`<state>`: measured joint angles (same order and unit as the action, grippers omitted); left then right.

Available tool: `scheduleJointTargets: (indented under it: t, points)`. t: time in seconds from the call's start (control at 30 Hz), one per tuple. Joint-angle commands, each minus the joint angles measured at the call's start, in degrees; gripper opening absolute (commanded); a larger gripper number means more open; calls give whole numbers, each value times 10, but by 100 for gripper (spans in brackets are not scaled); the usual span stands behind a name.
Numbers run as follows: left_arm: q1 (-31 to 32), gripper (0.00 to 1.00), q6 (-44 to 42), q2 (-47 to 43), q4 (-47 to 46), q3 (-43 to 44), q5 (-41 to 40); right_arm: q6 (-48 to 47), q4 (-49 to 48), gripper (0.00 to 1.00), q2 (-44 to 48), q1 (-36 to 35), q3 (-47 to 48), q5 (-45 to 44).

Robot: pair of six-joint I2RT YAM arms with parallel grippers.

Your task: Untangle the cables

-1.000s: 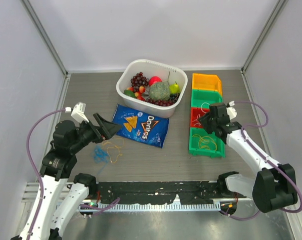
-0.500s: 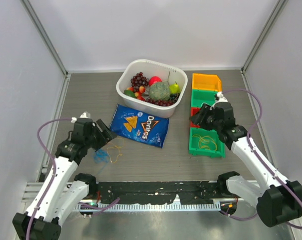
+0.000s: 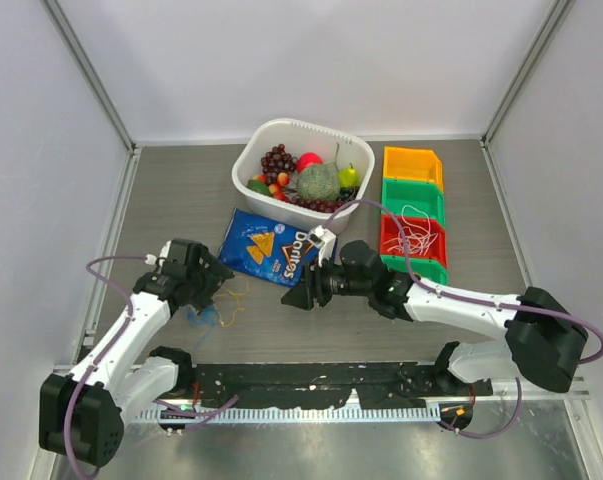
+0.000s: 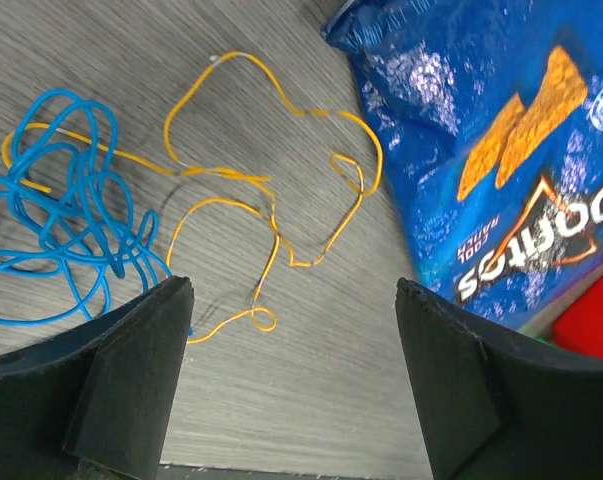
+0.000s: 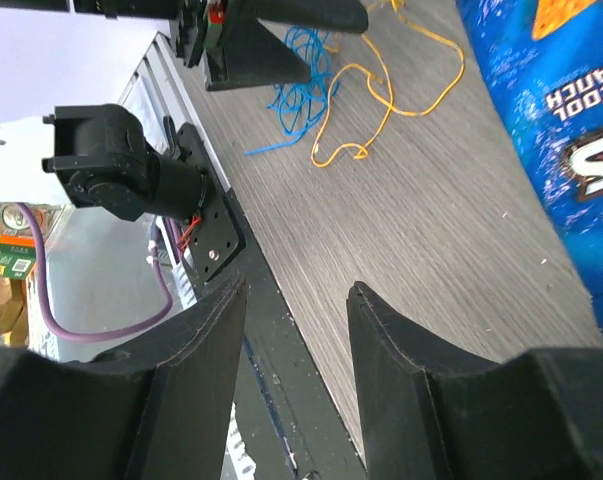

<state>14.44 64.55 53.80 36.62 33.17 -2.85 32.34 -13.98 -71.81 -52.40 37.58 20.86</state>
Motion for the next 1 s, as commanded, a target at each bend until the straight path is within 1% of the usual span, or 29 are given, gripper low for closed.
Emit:
scheduleJointTargets:
  t: [0.0, 0.1, 0.2, 0.37, 0.43, 0.57, 0.67, 0.73, 0.83, 0.9, 0.97]
  points:
    - [-5, 88, 77, 0, -39, -18, -54, 34, -110, 50, -12, -12, -11, 7]
    - [-8, 91, 104, 1, -52, -30, -62, 43, -119, 50, 3, -13, -30, -2]
    - [-10, 91, 116, -3, -68, -39, -81, 35, -117, 50, 24, -12, -54, -23]
    - [-15, 87, 131, 3, -68, -41, -100, 2, -39, 50, 50, -12, -40, -50]
    - [-15, 87, 133, 10, -75, -44, -106, 2, -39, 50, 66, -12, -50, -59]
    - [-15, 82, 127, 35, -108, -50, -95, 4, -37, 50, 85, -12, -61, -75]
    - [-15, 78, 117, 55, -157, -53, -65, -2, -28, 50, 87, -12, -60, -76]
    - [-15, 78, 120, 66, -171, -51, -53, -2, -25, 50, 84, -12, -59, -77]
    - [-14, 83, 119, 71, -177, -46, -55, -2, -24, 50, 83, -12, -59, -77]
    - [-15, 83, 116, 73, -190, -47, -62, 0, -24, 50, 84, -12, -61, -79]
    - [-15, 79, 116, 79, -195, -48, -67, 0, -24, 50, 84, -12, -61, -81]
